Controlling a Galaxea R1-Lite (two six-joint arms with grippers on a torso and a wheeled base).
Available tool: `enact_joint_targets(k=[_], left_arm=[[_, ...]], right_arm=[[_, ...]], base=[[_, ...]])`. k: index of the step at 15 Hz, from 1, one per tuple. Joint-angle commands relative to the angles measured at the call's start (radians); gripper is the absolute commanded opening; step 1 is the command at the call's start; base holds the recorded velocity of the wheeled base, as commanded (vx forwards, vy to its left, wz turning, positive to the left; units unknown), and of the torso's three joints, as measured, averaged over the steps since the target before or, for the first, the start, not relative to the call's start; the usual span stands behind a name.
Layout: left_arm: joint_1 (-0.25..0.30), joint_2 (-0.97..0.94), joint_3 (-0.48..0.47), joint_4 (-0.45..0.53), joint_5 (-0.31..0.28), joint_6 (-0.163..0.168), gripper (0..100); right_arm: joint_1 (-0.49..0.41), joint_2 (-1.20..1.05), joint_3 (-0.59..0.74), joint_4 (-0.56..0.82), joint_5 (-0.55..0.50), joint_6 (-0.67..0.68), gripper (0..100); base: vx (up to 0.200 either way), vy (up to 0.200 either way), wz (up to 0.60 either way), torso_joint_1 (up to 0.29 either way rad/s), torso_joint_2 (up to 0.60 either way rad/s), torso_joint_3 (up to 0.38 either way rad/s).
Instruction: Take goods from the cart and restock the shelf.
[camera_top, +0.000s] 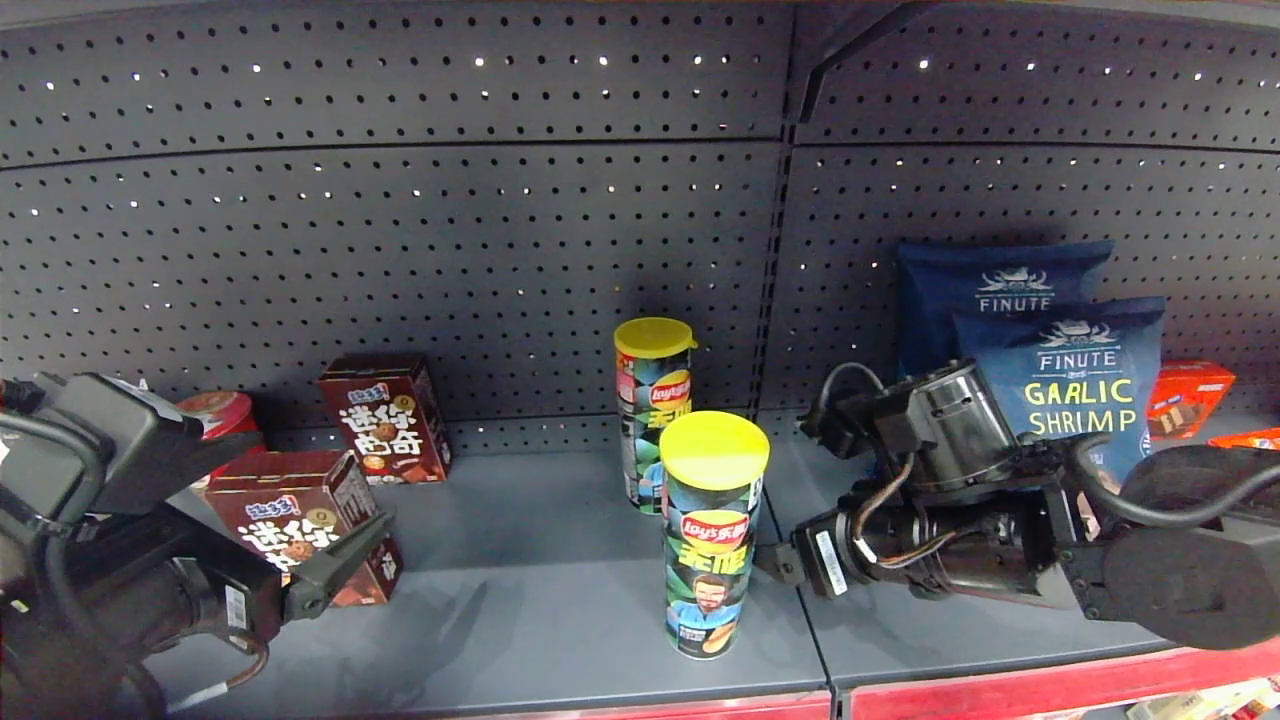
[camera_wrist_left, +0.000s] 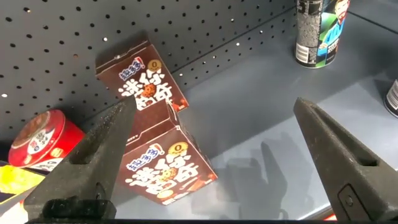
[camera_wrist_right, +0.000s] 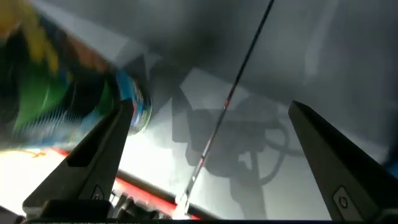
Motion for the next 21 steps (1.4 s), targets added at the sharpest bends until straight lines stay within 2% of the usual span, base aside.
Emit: enact_joint_targets(k=[1, 6, 12, 16, 21], left_arm=[[0.0, 0.007, 0.0, 0.0, 0.0, -0.001, 100], [0.0, 0.009, 0.0, 0.0, -0.001, -0.001, 100], [0.0, 0.018, 0.001, -0.002, -0.001, -0.001, 100], [0.0, 0.022, 0.004, -0.002, -0.003, -0.001, 100], [0.002, 0.022, 0.009, -0.002, -0.001, -0.001, 100]], right_arm=[[0.001, 0.031, -0.025, 0.0, 0.001, 0.0, 100], [0.004, 0.059, -0.045, 0.0, 0.001, 0.0, 100], [-0.028, -0.002, 0.039, 0.0, -0.001, 0.0, 100], [-0.001, -0.062, 0.089, 0.001, 0.007, 0.0, 100], [0.033, -0.051, 0.078, 0.0, 0.009, 0.0, 100]], base=[[0.0, 0.0, 0.0, 0.0, 0.0, 0.0], [0.0, 0.0, 0.0, 0.0, 0.0, 0.0], [0.0, 0.0, 0.0, 0.0, 0.0, 0.0], [0.0, 0.0, 0.0, 0.0, 0.0, 0.0], [0.0, 0.0, 0.0, 0.0, 0.0, 0.0]])
